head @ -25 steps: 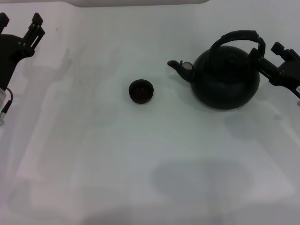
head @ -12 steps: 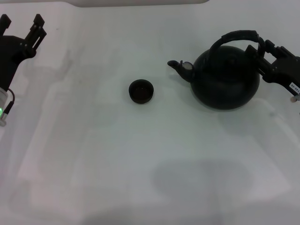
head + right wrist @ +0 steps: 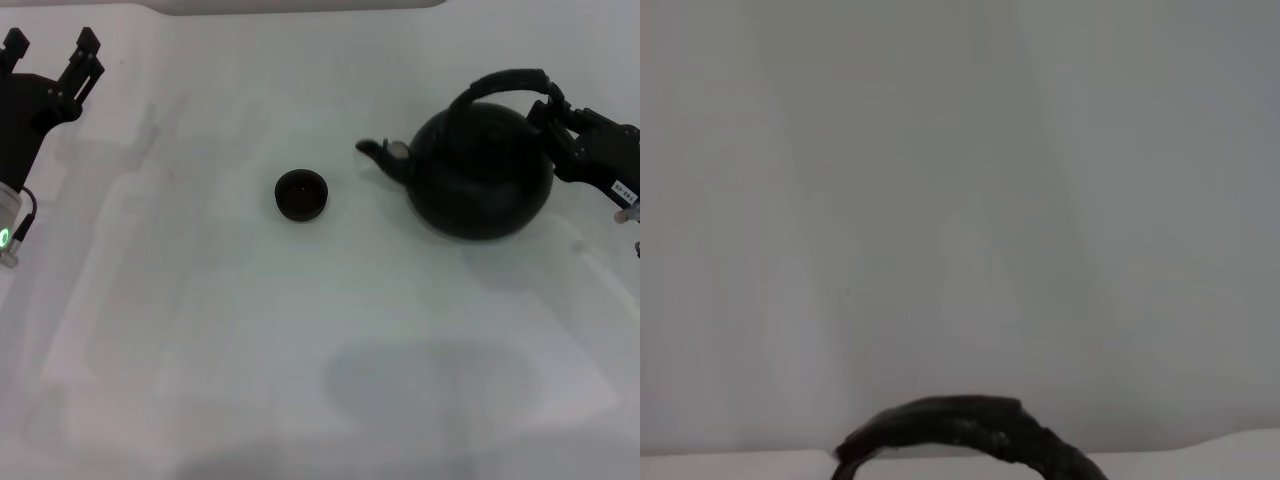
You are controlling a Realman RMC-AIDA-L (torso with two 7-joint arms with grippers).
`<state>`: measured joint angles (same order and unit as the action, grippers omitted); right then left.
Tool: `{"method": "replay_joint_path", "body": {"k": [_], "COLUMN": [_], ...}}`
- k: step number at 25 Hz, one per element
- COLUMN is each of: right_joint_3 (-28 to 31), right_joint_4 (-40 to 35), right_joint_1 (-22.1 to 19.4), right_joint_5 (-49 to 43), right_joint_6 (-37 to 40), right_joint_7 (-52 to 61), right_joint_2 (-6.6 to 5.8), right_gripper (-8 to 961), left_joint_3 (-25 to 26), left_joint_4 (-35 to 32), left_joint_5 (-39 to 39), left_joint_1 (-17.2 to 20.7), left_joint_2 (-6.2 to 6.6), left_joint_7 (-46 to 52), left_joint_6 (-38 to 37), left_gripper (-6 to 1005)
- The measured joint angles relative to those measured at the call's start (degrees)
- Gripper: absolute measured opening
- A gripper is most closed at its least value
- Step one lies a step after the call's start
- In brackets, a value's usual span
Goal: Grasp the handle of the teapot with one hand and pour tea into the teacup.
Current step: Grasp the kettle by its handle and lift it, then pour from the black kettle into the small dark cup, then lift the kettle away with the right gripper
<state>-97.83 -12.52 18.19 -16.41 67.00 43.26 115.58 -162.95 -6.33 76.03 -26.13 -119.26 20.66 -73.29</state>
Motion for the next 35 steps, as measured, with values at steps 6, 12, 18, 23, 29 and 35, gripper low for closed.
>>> {"method": "replay_joint_path", "body": {"k": [6,12,18,23,29,35], "right_joint_3": [0.00,0.01,-0.89,-2.68,-3.98,-4.58], "right_joint_4": [-0.83,-2.47,-5.06,-5.71,-6.15,-6.49], "right_joint_1": [0.00,0.17,1.06,3.51,6.84,8.73], "right_joint_5": [0.00,0.02,0.05,0.10,0.22,0.45], "right_joint_6": [0.15,0.24,0.21,-0.38,-1.80,-2.73], "right_joint_7": [-0.02,-0.04,-0.59,-2.73,-6.62,-9.49], "right_joint_2": [0.00,-0.01,0.00,0.00,0.12,0.19], "right_gripper": [218,209,199,198,200,189], "left_joint_3": [0.00,0.00,0.00,0.00,0.00,0.00], "left_joint_4": [0.00,-0.02,-0.56,-0.77,-0.93,-1.71], "left_joint_5": [0.00,-0.01,-0.21,-0.27,-0.44,-0.44], "left_joint_1": [0.29,0.56,0.89,1.18,1.35,1.54], "left_joint_2": [0.00,0.00,0.00,0.00,0.00,0.00], "left_joint_7": [0.00,0.00,0.00,-0.01,-0.01,-0.04], "left_joint_6": [0.00,0.00,-0.01,-0.01,-0.01,1.00], "left_gripper": [880,880,880,879,879,880]}}
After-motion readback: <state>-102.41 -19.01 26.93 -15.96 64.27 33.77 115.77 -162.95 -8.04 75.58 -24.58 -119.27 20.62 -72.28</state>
